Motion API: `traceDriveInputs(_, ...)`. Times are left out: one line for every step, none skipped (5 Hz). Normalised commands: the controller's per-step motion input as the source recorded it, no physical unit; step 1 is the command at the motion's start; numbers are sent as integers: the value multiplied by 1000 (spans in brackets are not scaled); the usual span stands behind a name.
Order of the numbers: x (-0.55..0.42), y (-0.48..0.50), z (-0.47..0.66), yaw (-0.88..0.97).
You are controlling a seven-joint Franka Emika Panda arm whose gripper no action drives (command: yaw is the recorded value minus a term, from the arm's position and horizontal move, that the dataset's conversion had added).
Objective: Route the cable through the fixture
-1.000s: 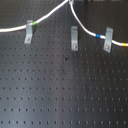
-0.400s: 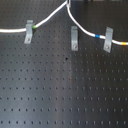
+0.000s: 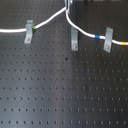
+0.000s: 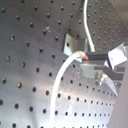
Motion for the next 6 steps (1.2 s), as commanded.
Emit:
traceDriveInputs(7,-3,139,549)
traceDriveInputs(-41,-60,260,191)
traceDriveInputs(-30,-40,311,0)
traceDriveInputs(-6,-8,159,0)
traceDriveInputs(-8,-10,352,0)
traceDriveInputs(-50,-62,503,-11)
